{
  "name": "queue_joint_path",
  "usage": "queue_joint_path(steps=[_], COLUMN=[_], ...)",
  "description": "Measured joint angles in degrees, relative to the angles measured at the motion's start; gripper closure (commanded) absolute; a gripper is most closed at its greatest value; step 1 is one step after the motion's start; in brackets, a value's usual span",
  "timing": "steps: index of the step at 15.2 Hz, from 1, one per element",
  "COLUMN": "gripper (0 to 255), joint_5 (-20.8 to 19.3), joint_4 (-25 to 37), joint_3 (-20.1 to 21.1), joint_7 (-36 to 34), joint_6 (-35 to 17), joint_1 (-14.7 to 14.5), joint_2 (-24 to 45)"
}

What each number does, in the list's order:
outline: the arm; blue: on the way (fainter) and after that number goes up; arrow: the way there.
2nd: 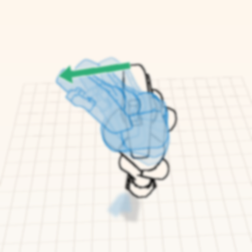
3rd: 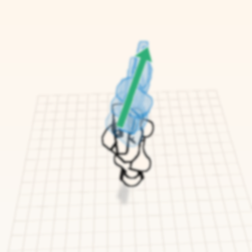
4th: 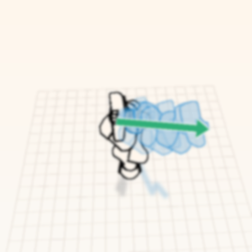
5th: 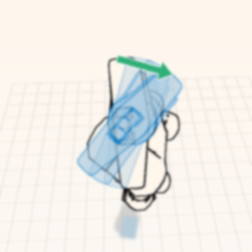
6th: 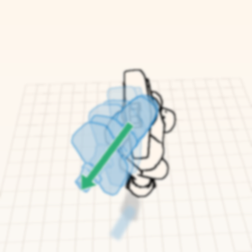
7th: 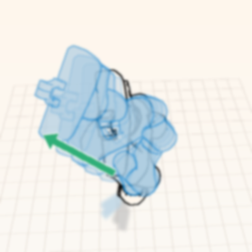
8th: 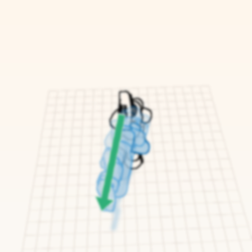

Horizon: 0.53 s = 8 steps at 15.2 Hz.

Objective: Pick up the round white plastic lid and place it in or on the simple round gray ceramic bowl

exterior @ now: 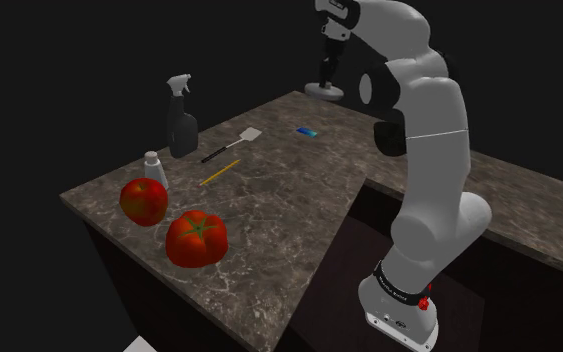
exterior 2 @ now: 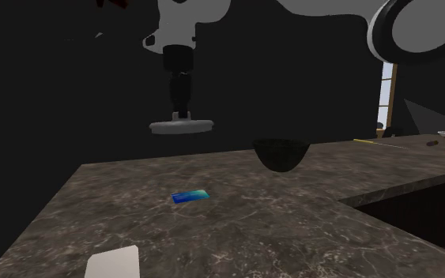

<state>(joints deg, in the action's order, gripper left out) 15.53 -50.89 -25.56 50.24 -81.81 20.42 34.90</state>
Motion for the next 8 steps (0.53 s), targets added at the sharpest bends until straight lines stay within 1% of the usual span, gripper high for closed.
queue_joint_path(steps=[4,5,6,8], gripper=[255,255,255,255], joint_5=[1.20,0.88,-0.11,-1.73], joint_4=[9.53,7.87,2.23,-5.78], joint_3=[0.67,0.39,-0.39,-1.52], joint_7=[-0.78,-0.34,0.57,2.28], joint_6=[5.68,5.27,3.23,0.39], joint_1=[2.51,2.20,0.78,-0.55], joint_2=[3.56,2.43,-0.91,-6.07])
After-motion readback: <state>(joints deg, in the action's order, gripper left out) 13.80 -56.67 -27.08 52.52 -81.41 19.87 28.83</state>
